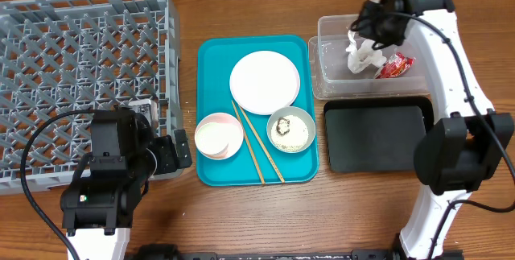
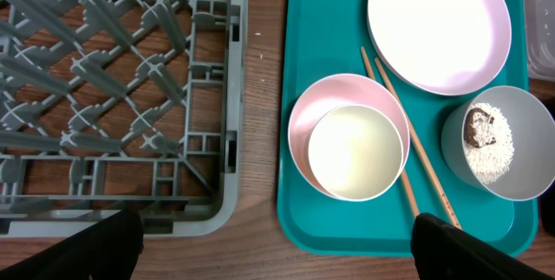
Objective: Sort waste into correct bins and load items into the dishwasher
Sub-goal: 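Grasp remaining tissue on the plate with the right gripper, drop in bin, then grasp the grey bowl of rice with the right gripper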
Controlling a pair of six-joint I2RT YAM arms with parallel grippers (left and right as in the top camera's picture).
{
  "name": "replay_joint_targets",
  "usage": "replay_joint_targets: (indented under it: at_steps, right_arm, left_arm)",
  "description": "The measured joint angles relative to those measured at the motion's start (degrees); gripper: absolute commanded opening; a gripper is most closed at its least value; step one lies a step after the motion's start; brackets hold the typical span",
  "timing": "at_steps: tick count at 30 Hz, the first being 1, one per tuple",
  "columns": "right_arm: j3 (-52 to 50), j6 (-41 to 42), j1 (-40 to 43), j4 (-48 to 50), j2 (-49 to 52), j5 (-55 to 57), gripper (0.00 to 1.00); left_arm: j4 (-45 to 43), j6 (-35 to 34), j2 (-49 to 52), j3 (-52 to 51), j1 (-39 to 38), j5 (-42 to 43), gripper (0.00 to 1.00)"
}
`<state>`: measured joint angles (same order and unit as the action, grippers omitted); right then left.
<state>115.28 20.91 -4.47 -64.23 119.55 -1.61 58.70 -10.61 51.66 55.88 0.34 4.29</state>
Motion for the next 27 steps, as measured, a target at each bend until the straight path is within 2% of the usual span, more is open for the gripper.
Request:
replay_joint_targets:
  at_steps: [1, 3, 9, 16, 20, 23, 27]
  right_arm:
    - [0.0, 0.3, 0.3, -0.2, 0.1, -0.2, 0.78]
    - [0.0, -0.5, 0.3, -0.4, 0.1, -1.3, 0.85]
    - [-0.1, -3.4, 1.2, -5.4, -2.1, -4.2, 0.86]
    - [-0.2, -4.4, 4.3, -22.5, -17.5, -4.6, 0.82]
    - [-6.6, -4.5, 2.3, -21.4, -23.3, -4.6, 0.83]
    - [-17.7, -4.5, -1.6, -16.0, -31.6, -4.6, 0.87]
    - [-27.4, -4.6, -6.5, -10.6, -40.5, -5.4, 0.84]
  left_arm:
    - [0.0, 0.0, 0.0, 0.0, 0.0, 0.0, 1.00]
    - [-0.1, 0.0, 0.0, 0.0, 0.0, 0.0, 1.00]
    - [-0.2, 0.0, 0.0, 0.0, 0.0, 0.0, 1.00]
    - [-0.2, 0.0, 0.0, 0.0, 0.0, 0.0, 1.00]
    - [-0.1, 0.0, 0.1, 0.0, 0.0, 0.0, 1.00]
    - [0.1, 0.0, 0.1, 0.0, 0.0, 0.0, 1.00]
    - [-0.3, 0.0, 0.1, 0.1, 0.0, 0.0, 1.00]
